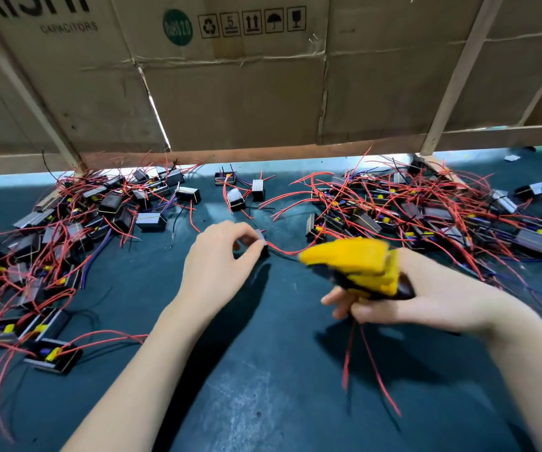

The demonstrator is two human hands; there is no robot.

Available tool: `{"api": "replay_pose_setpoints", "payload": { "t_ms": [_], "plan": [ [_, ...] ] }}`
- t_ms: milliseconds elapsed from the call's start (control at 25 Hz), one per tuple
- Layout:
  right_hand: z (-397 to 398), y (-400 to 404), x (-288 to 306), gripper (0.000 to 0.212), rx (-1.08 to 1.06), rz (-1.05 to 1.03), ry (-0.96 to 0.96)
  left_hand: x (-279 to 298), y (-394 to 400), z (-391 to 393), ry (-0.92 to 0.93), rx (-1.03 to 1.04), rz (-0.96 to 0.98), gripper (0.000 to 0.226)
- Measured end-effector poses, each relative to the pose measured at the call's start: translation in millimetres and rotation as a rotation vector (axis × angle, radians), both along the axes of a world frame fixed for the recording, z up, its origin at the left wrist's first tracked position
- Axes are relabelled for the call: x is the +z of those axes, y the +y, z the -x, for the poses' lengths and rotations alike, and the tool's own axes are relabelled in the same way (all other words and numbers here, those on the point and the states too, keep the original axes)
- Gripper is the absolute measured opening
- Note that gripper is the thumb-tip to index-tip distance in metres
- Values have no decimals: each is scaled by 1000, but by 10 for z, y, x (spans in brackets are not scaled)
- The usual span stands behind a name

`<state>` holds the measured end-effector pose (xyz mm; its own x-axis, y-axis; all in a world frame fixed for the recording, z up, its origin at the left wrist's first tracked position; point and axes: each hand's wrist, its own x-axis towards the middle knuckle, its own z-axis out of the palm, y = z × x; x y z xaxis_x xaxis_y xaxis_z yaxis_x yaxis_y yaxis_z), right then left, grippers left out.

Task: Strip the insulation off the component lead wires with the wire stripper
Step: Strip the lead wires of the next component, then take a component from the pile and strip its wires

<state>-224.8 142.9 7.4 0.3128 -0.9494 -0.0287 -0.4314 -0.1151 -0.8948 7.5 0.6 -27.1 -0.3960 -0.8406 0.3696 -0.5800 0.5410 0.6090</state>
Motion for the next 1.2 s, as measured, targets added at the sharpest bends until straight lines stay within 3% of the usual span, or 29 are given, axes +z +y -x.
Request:
{"api": "replay_pose_setpoints", "payload": {
  "t_ms": [80,200,320,440,560,640,720,800,880,960,1120,1200],
  "plan": [
    [-83,-44,-33,39,-44,73,155,-7,-4,-16,-29,11,-4,6],
    [-107,-89,-72,38,-149,264,406,-37,0,7,-181,-25,17,28],
    [10,-177,-171,49,-425,315,707,-38,-47,3,-124,3,5,20],
    [186,-235,-229,45,-810,288,752,-31,-72,-25,-69,59,4,15],
    [248,-238,-279,47,-957,328,761,-46,-81,-31,-89,62,-14,10],
    [233,-236,-285,48,-996,415,621,-46,-79,-50,-72,34,-49,17],
    [214,-223,-210,45,-985,467,237,-47,-96,-80,-55,8,-26,15],
    [173,-187,-111,44,-777,458,-244,-40,-103,-77,-47,-11,-14,9],
    [149,-150,-83,49,-580,423,-390,-33,-88,-28,70,-37,-105,8],
    [121,-145,-104,57,-570,411,-248,-23,-67,43,201,-68,-212,11],
    [-9,-226,-239,43,-752,508,481,0,-1,140,351,-199,-387,19],
    [-74,-246,-266,39,-797,556,701,0,24,151,385,-221,-424,17]
  ]
}}
